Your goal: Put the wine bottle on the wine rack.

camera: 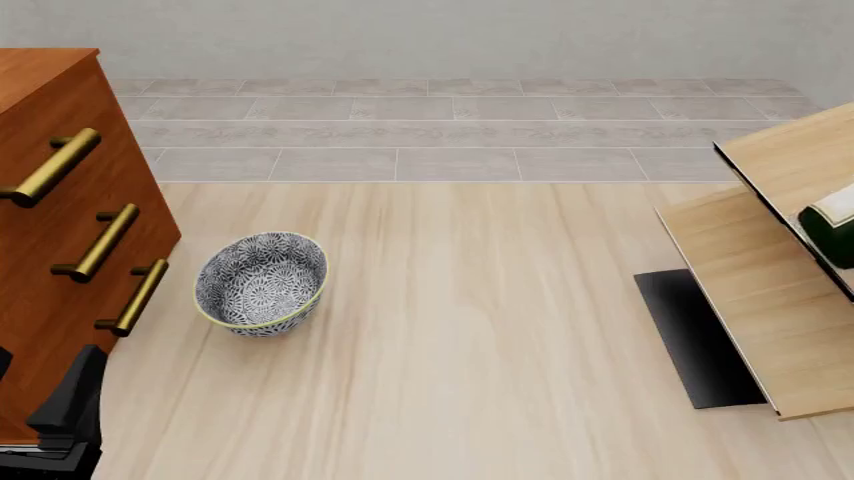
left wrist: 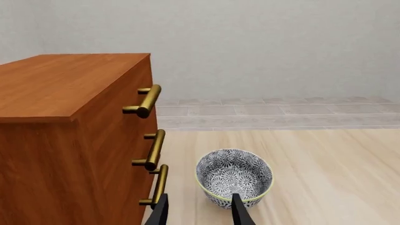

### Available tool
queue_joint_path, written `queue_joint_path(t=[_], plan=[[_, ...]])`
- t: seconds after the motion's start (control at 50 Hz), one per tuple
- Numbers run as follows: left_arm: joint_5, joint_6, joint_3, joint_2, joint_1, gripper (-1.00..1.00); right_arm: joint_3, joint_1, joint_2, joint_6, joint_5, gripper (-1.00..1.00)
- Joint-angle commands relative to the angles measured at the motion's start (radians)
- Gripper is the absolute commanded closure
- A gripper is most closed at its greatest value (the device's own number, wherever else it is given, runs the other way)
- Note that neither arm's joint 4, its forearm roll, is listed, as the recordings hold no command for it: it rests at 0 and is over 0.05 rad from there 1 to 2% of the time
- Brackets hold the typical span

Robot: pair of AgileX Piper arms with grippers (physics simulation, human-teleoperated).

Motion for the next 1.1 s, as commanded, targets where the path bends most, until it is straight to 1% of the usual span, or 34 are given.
queue_joint_path(t=[0.02, 0.14, 0.38, 0.58, 0.6, 1.1], plan=[[0.001, 0.000, 0.000, 0.000, 0.000, -1.00, -0.004, -0.031, 0.042, 0.006, -0.009, 1.00], [0.004, -0.001, 0.000, 0.000, 0.002, -1.00, -0.003, -0.040, 0.065, 0.009, -0.022, 1.00], [0.006, 0.001, 0.000, 0.000, 0.006, -1.00, -0.013, -0.032, 0.089, 0.008, -0.028, 1.00], [0.007, 0.001, 0.000, 0.000, 0.010, -1.00, -0.008, -0.029, 0.096, 0.014, -0.033, 1.00], [0.007, 0.002, 0.000, 0.000, 0.009, -1.00, -0.007, -0.029, 0.098, 0.022, -0.034, 1.00], [0.002, 0.000, 0.000, 0.000, 0.008, -1.00, 0.007, -0.023, 0.108, 0.027, -0.047, 1.00]])
